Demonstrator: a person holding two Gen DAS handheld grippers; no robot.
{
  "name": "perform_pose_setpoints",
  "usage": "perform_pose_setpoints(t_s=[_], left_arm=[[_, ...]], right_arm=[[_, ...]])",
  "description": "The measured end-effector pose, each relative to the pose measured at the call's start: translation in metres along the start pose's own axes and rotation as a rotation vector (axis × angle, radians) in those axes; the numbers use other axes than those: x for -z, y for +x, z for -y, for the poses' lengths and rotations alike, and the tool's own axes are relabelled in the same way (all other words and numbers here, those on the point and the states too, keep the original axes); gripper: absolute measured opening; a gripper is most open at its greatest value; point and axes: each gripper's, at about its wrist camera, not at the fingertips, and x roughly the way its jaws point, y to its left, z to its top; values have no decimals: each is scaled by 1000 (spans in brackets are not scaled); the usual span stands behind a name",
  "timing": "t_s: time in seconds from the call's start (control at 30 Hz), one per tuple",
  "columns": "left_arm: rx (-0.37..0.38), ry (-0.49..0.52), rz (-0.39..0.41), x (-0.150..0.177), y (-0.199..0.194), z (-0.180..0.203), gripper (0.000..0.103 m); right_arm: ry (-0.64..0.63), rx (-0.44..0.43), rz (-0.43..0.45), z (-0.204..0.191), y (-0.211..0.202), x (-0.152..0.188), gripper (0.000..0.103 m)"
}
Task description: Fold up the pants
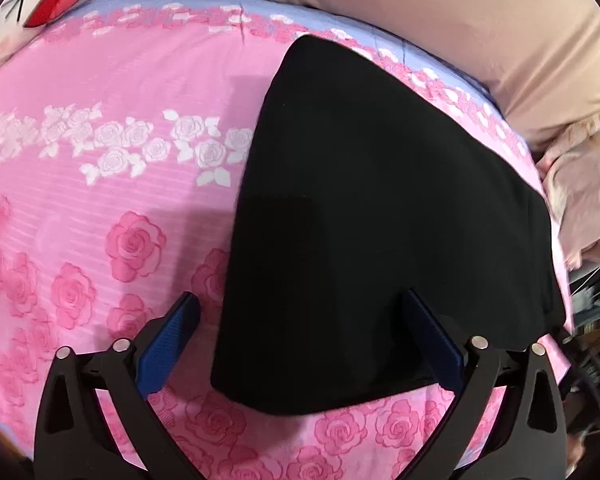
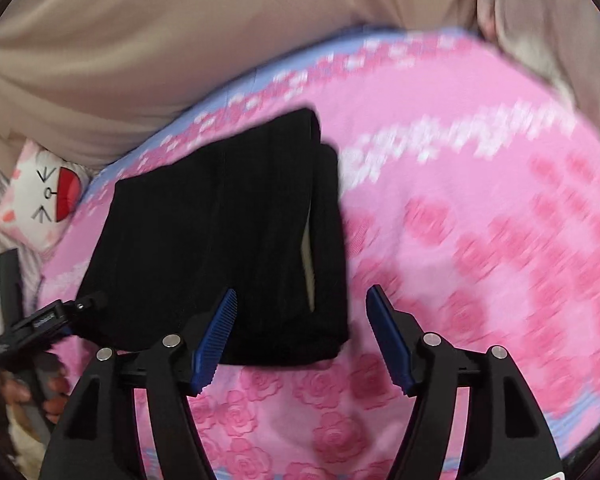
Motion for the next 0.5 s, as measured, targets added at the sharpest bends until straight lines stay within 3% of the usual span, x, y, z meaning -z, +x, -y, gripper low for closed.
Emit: perform_pose_setpoints(t_s=[0.13,0.17,0.2,0.27,0.33,0.4,0.5], left_arm=[[39,34,26,-2,9,6,98],[60,39,38,-3,11,7,91],[87,58,56,-4,12,9,60],[159,72,47,-10,7,12,31],[153,98,66,-17,-7,13,26],[156,112,97,-20,-30,10,24],[167,119,99,-13,-64,0,25]], right_arm=[[80,-92,-1,7,12,-1,69],[80,-96,14,6,13,-1,63],[74,-106,13,5,14,-2,49],[63,-132,24,-2,6,-7,36],[18,-150,48,-14,-10,-13,33],[0,-229,61,-27,-31,-15,32],[-54,-234,45,-37,-48,-8,34]])
